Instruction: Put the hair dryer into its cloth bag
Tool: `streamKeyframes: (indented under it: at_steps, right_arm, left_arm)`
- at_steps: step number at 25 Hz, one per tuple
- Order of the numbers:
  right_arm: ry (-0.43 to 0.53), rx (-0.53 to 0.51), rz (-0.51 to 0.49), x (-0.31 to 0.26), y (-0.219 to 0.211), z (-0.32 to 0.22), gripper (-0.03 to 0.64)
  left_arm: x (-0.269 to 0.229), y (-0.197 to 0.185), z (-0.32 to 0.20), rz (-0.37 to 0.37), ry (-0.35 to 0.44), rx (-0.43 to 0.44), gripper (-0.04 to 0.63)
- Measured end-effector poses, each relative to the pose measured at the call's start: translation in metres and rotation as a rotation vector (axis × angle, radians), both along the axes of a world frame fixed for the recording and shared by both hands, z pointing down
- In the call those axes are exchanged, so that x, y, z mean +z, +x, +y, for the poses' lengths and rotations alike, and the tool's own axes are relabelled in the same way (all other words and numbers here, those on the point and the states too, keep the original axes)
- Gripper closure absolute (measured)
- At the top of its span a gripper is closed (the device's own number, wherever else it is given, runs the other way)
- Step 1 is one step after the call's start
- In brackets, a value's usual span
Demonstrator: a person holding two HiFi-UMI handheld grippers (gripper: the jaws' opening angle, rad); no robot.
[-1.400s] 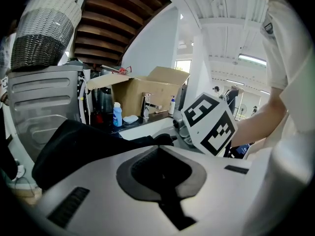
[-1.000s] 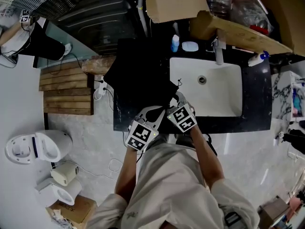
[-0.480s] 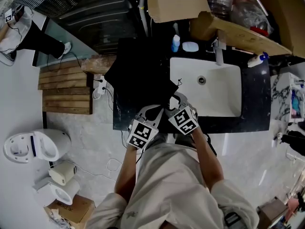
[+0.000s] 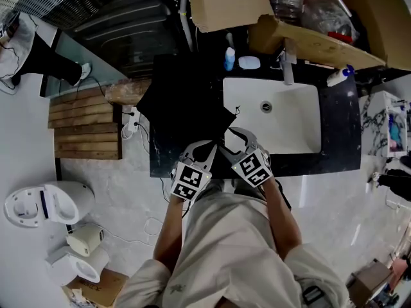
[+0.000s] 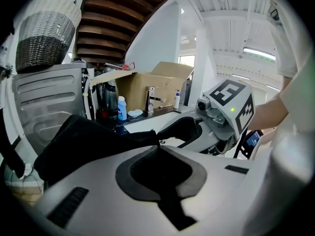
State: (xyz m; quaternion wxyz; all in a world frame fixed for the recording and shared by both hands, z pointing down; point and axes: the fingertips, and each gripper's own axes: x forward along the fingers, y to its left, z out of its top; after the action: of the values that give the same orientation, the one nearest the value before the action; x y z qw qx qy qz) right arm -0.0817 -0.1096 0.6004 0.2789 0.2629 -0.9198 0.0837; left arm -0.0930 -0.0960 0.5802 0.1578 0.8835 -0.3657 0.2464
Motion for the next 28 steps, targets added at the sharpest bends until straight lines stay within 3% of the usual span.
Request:
streamKeyframes:
  at_steps: [8,23,28]
  right_arm:
    - [0.019,0.123,-0.059,-0.024,0.025,0.011,0.374]
    - [0.165,0.353,-0.173,-0.092,0.074,0.012,0.382]
    - [0.203,0.356,-0.172,-0.099,0.078,0.016,0.4]
  left_arm:
    - [-0.015,0.005,-0.002,0.061,0.046,0.009,0.587]
    - [-0.06,0.019,-0.013,0.142,0.202,0.03,0.586]
    - [-0.063,0.024,-0.015,0.146,0.217,0.039,0.586]
